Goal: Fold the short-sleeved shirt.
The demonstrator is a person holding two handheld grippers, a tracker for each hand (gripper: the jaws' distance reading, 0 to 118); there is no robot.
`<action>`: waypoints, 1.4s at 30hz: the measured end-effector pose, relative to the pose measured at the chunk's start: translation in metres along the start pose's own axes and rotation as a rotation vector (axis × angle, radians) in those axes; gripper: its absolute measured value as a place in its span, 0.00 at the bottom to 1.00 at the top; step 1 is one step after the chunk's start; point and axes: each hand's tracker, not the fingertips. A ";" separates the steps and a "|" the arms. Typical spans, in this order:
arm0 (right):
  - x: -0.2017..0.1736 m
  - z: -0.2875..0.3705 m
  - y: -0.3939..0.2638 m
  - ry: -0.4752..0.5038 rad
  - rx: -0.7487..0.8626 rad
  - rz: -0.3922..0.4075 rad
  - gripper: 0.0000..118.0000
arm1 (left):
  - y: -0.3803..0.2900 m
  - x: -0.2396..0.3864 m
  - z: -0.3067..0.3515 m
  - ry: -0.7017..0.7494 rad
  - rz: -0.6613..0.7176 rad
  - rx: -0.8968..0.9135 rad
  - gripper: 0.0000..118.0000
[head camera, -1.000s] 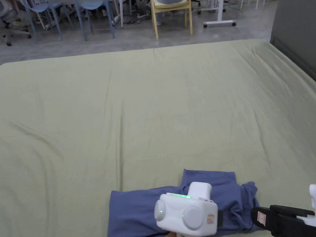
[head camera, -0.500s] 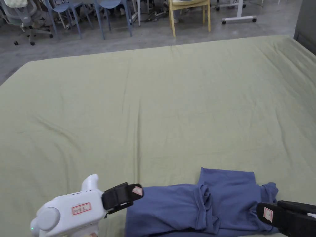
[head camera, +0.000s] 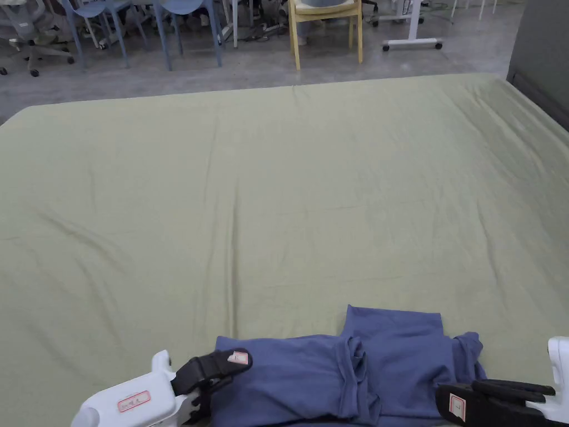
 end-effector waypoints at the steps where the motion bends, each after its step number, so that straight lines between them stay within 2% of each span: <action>1: 0.000 -0.001 0.000 -0.001 -0.001 -0.002 0.02 | -0.017 0.003 0.010 0.126 -0.033 0.034 0.09; 2: 0.000 -0.001 0.000 0.001 0.000 -0.004 0.02 | -0.018 -0.008 0.022 0.226 -0.077 0.030 0.09; 3: 0.000 -0.002 0.000 0.003 0.003 -0.006 0.02 | -0.022 -0.010 0.029 0.075 -0.007 0.007 0.09; 4: 0.000 -0.002 0.000 0.006 0.004 -0.009 0.02 | -0.026 -0.005 0.039 0.019 0.019 0.026 0.09; 7: -0.001 -0.003 0.000 0.005 0.002 -0.009 0.02 | -0.019 0.015 0.075 0.097 -0.092 0.078 0.09; 9: -0.002 -0.003 0.000 0.007 -0.001 -0.005 0.02 | -0.006 0.028 0.096 0.109 -0.103 0.098 0.09; 12: -0.006 -0.005 0.000 0.008 -0.007 0.009 0.02 | 0.012 0.051 0.121 0.325 -0.186 0.144 0.09; 15: -0.009 -0.009 -0.002 0.010 -0.008 0.018 0.02 | -0.001 0.084 0.112 0.554 -0.244 0.153 0.09; 19: -0.006 -0.012 -0.006 -0.008 -0.021 0.007 0.02 | -0.032 0.129 0.074 0.563 -0.286 0.142 0.09; 24: 0.000 -0.011 -0.008 -0.029 -0.043 0.002 0.02 | -0.079 0.182 -0.011 0.472 -0.368 0.080 0.09; 27: 0.005 -0.006 -0.009 -0.039 -0.038 -0.010 0.02 | -0.094 0.182 -0.074 0.494 -0.474 -0.015 0.09; 30: 0.008 0.000 -0.011 -0.040 -0.025 -0.028 0.02 | -0.112 0.166 -0.136 0.502 -0.504 -0.150 0.09; 33: 0.014 0.005 -0.013 -0.059 -0.026 -0.033 0.02 | -0.125 0.130 -0.182 0.578 -0.550 -0.254 0.09; 34: 0.015 0.006 -0.014 -0.068 -0.030 -0.035 0.02 | -0.126 0.115 -0.190 0.593 -0.572 -0.260 0.09; 36: 0.018 0.007 -0.016 -0.072 -0.032 -0.037 0.02 | -0.119 0.111 -0.175 0.477 -0.534 -0.159 0.10; 37: 0.019 0.008 -0.017 -0.069 -0.031 -0.040 0.02 | -0.116 0.115 -0.166 0.435 -0.485 -0.132 0.15; 39: 0.022 0.007 -0.020 -0.051 -0.032 -0.049 0.02 | -0.115 0.124 -0.150 0.291 -0.397 -0.138 0.61; 40: 0.023 0.006 -0.022 -0.044 -0.032 -0.054 0.02 | -0.117 0.132 -0.141 0.278 -0.414 -0.142 0.82; 41: 0.025 0.005 -0.022 -0.041 -0.034 -0.057 0.02 | -0.118 0.145 -0.132 0.297 -0.437 -0.132 0.95; 42: 0.026 0.004 -0.023 -0.040 -0.035 -0.059 0.02 | -0.117 0.155 -0.116 0.279 -0.472 -0.085 0.95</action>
